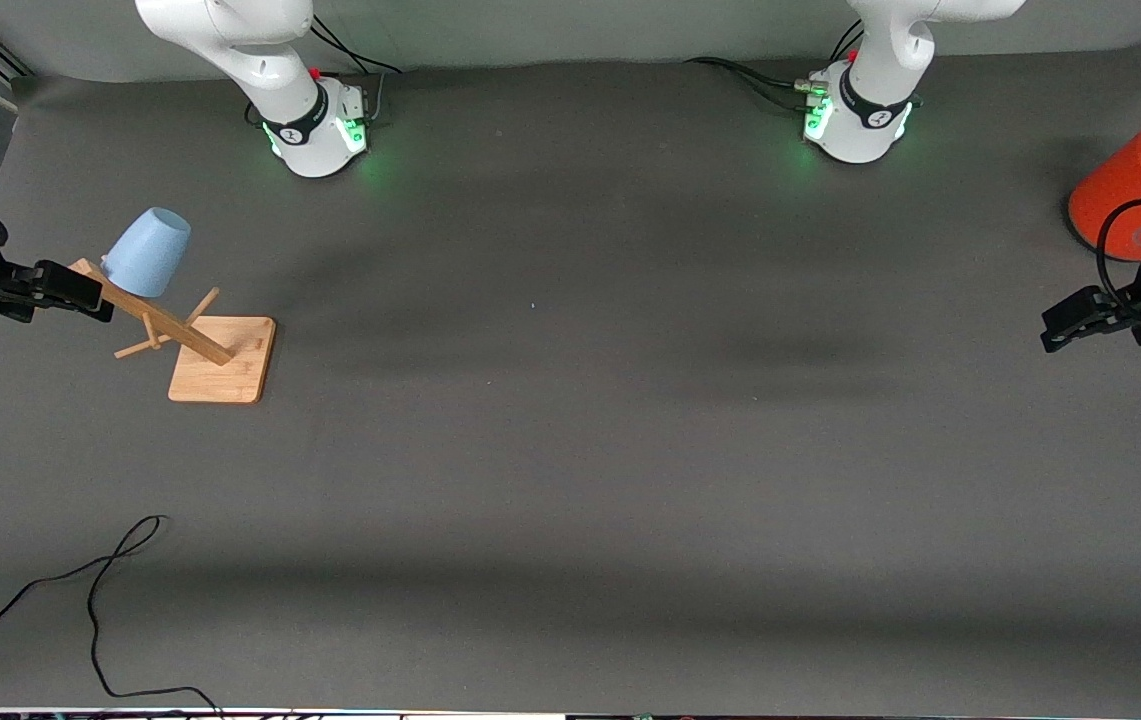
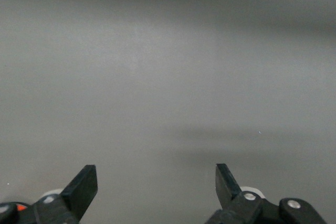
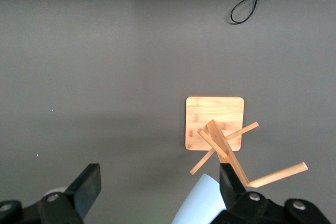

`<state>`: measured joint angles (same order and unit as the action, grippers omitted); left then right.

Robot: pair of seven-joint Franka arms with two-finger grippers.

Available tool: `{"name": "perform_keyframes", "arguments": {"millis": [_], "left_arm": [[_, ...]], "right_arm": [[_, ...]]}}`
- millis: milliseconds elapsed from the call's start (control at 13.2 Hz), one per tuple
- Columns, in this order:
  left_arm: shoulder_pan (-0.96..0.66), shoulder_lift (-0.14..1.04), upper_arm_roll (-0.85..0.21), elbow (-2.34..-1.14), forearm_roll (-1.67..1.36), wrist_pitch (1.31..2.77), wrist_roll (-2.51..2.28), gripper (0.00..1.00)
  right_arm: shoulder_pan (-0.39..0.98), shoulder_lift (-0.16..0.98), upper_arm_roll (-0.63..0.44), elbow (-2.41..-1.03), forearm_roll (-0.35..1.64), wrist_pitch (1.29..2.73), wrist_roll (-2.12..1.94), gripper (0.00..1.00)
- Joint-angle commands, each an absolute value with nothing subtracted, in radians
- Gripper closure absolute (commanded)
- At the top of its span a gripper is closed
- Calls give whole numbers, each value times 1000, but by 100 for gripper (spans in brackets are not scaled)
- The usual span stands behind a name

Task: Rotate and upright cup with both arms
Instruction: 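Move the right gripper toward the blue cup on the wooden stand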

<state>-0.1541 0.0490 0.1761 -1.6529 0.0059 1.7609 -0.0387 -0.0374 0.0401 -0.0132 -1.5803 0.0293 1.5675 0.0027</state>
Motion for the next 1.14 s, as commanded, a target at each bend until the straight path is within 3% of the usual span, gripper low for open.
{"name": "perform_keyframes", "arguments": {"millis": [0,530,1061], "left_arm": [[-152,35,173,-1651,5,1747,-20,0],[-153,37,173,-1651,5,1747,-20,0],[-152,37,173,-1647,5,1736,-17,0]], "right_arm": [[-38,40,-8,-1566,9,1551,6,0],[-48,32,-14,-1574,11,1549,17,0],[-46,-254,-67,-1873,-20,1589,12,0]]}}
